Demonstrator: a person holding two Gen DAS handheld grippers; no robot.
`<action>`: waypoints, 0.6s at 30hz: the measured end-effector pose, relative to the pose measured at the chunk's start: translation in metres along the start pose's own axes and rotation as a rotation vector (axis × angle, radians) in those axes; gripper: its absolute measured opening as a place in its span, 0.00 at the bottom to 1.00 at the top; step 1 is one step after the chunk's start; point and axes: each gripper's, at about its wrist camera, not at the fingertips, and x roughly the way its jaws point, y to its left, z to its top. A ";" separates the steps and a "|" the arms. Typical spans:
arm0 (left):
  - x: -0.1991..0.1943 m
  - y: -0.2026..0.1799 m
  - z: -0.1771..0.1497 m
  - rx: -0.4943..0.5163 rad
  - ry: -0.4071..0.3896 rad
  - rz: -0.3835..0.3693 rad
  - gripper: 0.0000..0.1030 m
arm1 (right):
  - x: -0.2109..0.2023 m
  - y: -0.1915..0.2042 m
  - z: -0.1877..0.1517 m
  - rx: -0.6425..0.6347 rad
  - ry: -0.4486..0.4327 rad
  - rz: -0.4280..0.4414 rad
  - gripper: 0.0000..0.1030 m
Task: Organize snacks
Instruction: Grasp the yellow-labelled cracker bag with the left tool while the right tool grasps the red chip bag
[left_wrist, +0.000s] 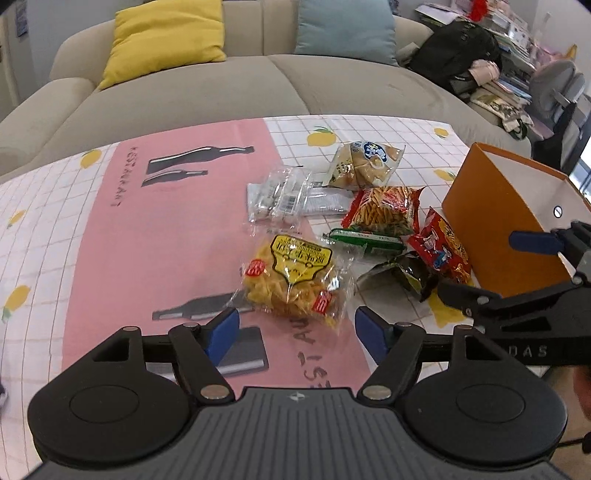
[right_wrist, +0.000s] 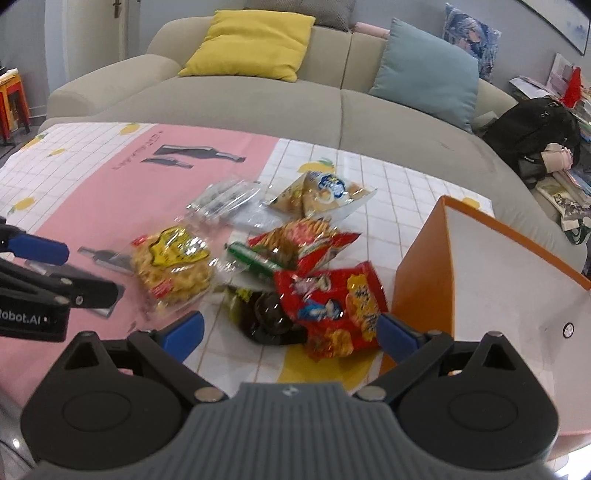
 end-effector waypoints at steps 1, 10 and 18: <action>0.003 0.000 0.002 0.024 0.001 -0.005 0.83 | 0.003 -0.001 0.002 0.000 0.001 -0.003 0.90; 0.034 -0.004 0.022 0.231 0.016 -0.051 0.86 | 0.037 -0.015 0.023 -0.007 0.040 -0.032 0.79; 0.072 0.005 0.030 0.255 0.102 -0.054 0.87 | 0.059 -0.013 0.024 -0.033 0.049 -0.062 0.87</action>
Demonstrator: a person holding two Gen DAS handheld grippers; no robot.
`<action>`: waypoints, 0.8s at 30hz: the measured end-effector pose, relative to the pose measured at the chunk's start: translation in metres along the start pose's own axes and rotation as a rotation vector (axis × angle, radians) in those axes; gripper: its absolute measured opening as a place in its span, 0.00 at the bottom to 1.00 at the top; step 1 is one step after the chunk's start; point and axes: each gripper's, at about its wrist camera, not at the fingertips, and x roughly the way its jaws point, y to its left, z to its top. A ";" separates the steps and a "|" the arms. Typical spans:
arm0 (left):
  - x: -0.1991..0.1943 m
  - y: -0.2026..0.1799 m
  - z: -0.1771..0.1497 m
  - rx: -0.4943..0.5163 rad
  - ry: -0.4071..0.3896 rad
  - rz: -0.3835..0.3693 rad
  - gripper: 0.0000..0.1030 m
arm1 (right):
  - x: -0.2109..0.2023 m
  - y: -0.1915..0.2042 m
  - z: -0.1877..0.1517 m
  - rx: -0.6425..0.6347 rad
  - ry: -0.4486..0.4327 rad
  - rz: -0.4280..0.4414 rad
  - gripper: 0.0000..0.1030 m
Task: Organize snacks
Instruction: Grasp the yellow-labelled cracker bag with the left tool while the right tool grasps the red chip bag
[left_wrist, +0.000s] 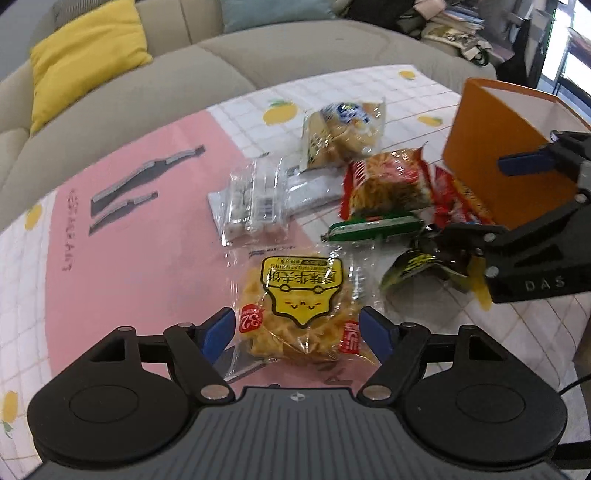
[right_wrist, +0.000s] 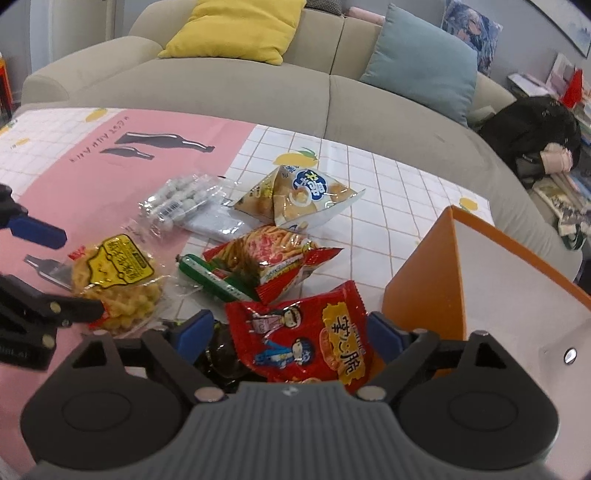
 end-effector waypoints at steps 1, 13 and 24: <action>0.004 0.002 0.001 -0.009 0.007 -0.008 0.87 | 0.002 0.001 0.000 -0.010 -0.002 -0.013 0.87; 0.026 -0.001 -0.001 0.021 0.027 -0.021 1.00 | 0.017 0.022 -0.008 -0.124 -0.008 -0.080 0.80; 0.032 0.013 -0.008 -0.158 0.034 -0.089 0.98 | 0.021 0.011 -0.011 0.080 0.024 0.014 0.50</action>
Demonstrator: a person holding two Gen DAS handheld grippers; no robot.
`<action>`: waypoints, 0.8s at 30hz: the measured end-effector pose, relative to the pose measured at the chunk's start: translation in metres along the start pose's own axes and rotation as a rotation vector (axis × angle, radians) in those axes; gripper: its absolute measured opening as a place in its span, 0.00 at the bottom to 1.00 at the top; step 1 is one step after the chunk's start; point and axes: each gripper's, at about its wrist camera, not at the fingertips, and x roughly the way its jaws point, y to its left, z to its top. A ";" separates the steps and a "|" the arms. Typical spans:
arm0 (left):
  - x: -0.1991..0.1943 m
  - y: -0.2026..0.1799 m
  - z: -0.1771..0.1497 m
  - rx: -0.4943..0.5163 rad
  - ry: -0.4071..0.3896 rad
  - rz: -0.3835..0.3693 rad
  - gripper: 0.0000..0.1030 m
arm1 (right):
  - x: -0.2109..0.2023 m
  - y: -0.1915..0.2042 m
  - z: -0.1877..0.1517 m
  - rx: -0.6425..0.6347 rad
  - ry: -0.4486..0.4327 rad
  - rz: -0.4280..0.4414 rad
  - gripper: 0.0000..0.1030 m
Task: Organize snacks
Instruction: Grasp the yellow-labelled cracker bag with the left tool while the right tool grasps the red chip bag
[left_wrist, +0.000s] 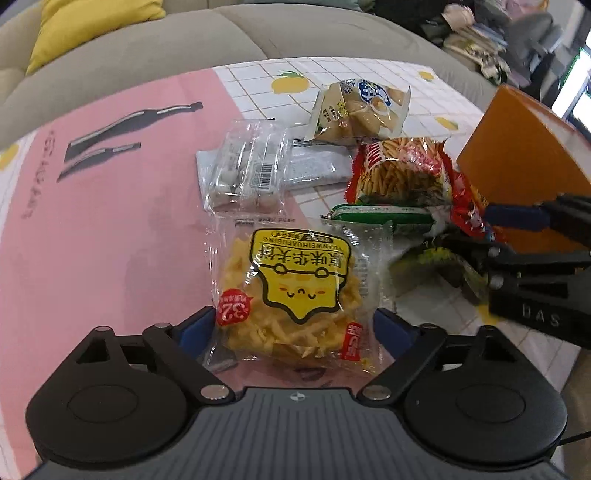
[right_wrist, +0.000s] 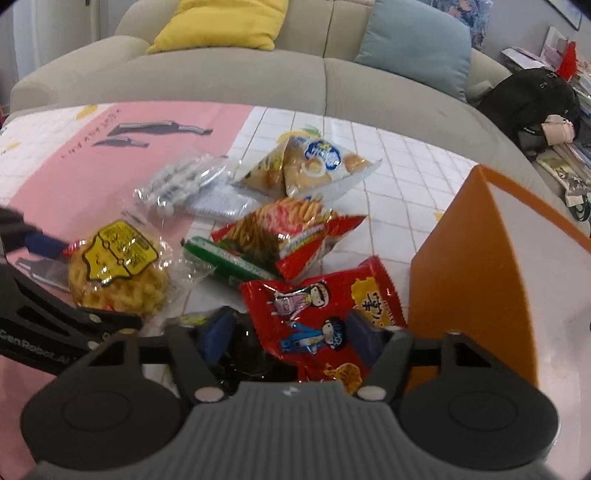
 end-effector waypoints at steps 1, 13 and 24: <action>-0.001 0.000 0.000 -0.010 0.000 0.008 0.94 | -0.002 0.001 0.001 -0.003 -0.009 -0.006 0.41; -0.026 -0.009 -0.013 -0.139 0.074 0.057 0.74 | -0.027 0.006 -0.005 -0.027 -0.013 -0.008 0.09; -0.049 -0.024 -0.053 -0.201 0.131 0.090 0.74 | -0.072 0.032 -0.051 -0.149 -0.007 0.142 0.09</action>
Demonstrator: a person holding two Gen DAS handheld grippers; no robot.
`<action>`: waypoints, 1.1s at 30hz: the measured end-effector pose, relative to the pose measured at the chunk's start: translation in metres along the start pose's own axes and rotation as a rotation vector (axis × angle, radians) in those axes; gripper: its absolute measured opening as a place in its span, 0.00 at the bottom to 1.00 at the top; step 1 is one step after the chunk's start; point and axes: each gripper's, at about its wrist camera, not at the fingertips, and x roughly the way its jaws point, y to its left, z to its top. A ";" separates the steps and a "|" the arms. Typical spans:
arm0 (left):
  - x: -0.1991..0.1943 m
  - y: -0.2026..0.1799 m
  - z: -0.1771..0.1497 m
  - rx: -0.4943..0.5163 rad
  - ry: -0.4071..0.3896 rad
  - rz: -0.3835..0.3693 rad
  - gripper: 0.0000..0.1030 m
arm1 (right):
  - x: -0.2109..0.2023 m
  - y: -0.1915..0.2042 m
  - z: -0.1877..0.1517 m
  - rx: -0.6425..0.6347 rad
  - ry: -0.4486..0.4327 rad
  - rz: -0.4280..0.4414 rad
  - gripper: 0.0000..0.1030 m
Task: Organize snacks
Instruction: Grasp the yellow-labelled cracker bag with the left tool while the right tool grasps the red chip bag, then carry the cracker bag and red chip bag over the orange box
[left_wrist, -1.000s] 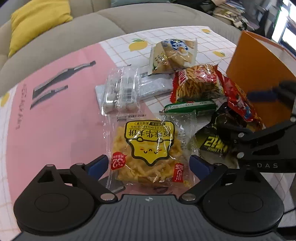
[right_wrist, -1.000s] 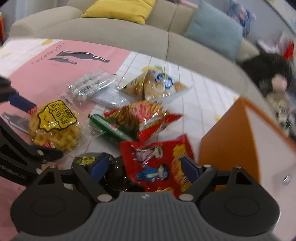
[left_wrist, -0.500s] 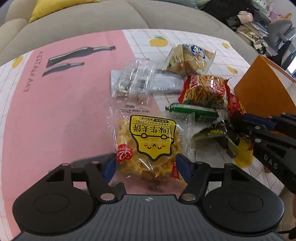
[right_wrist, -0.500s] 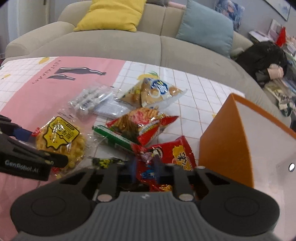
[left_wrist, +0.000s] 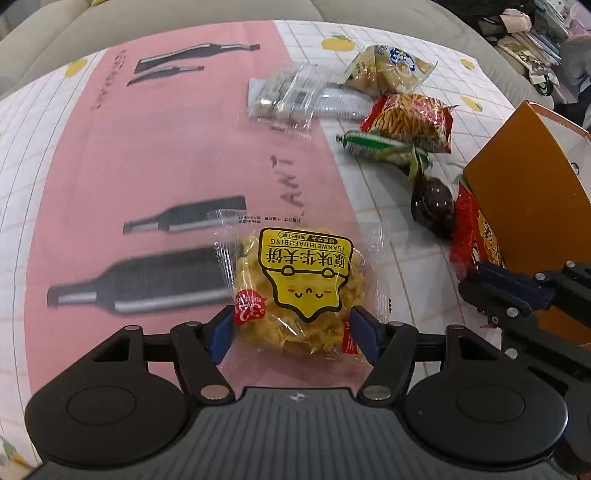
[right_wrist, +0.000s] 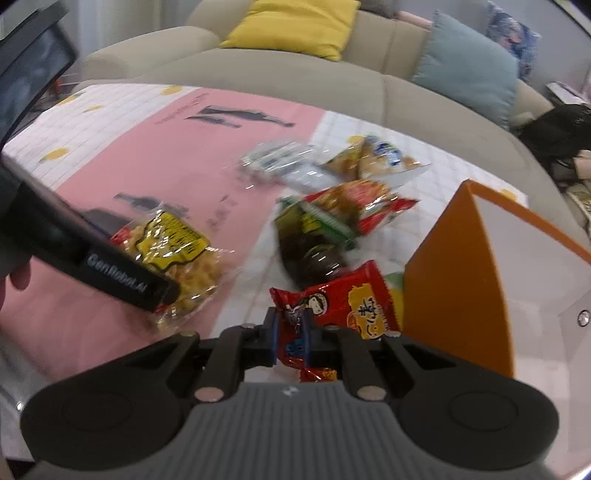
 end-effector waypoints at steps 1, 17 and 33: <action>-0.001 0.000 -0.003 -0.004 0.000 0.001 0.74 | 0.000 -0.001 -0.002 0.008 0.005 0.011 0.09; -0.005 -0.005 -0.011 0.015 -0.054 0.044 0.84 | 0.020 0.037 -0.027 -0.249 0.044 -0.262 0.73; 0.004 -0.009 -0.010 0.074 -0.064 0.023 0.93 | 0.033 -0.005 0.000 -0.156 0.029 -0.228 0.32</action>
